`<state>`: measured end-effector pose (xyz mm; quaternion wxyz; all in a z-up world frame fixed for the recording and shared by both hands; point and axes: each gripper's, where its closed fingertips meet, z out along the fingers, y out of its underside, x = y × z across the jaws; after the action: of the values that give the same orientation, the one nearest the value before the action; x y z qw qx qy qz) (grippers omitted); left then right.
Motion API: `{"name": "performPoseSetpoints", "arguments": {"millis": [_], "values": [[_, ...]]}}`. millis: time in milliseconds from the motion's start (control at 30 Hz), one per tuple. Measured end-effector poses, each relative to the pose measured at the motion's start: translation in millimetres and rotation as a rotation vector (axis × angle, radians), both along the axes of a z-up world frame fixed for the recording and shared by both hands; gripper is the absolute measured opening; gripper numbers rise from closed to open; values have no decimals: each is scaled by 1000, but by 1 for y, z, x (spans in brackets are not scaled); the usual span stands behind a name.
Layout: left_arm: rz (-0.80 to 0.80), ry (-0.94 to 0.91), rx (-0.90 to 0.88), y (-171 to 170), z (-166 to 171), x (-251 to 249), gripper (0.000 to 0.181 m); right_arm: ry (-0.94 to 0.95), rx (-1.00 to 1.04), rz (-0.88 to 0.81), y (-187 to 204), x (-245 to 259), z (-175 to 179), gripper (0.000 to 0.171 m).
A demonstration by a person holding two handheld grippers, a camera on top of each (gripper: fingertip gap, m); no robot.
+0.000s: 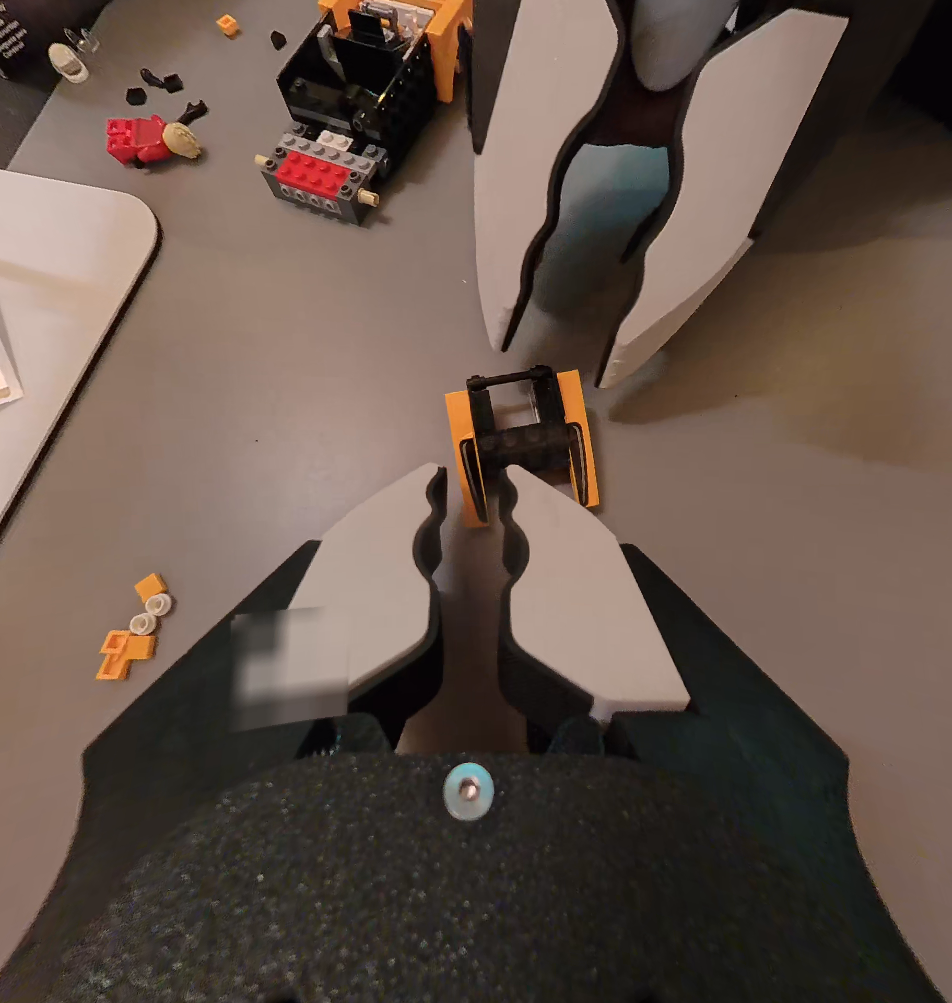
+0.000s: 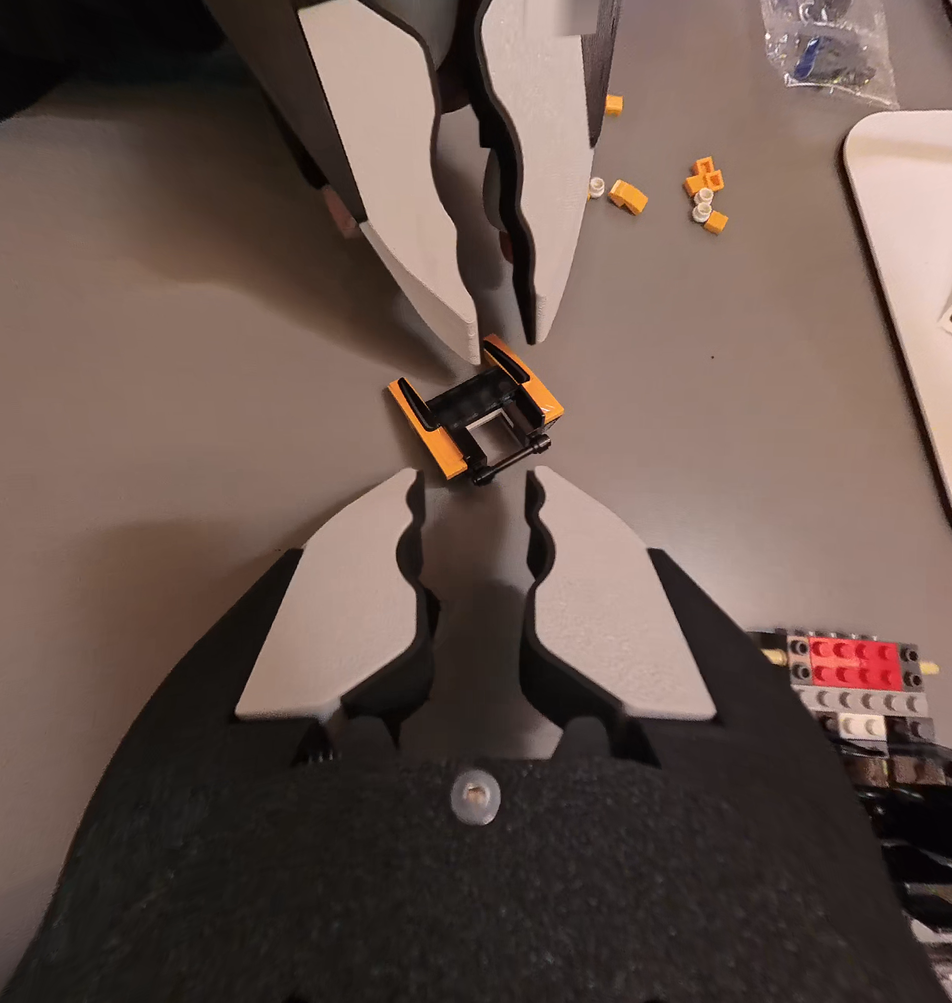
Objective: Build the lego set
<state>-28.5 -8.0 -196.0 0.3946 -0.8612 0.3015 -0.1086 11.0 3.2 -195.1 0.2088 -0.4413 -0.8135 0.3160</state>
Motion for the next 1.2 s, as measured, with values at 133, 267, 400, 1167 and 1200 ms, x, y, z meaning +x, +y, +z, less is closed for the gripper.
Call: {"name": "performPoseSetpoints", "arguments": {"millis": [133,267,400,1167,1200], "values": [[-30,-27,-16,-2,-1,5,27,0,9,-1,-1,-3,-5,45],[-40,18,-12,0,-7,8,23,-6,12,-8,-1,-5,-11,40],[-34,26,-6,1,-7,8,17,-10,16,-7,0,-4,-11,36],[535,-212,666,18,127,-93,1,616,-33,-476,87,-27,103,36],[573,-207,684,16,129,-100,0,646,-20,-529,98,-23,109,34]]}}
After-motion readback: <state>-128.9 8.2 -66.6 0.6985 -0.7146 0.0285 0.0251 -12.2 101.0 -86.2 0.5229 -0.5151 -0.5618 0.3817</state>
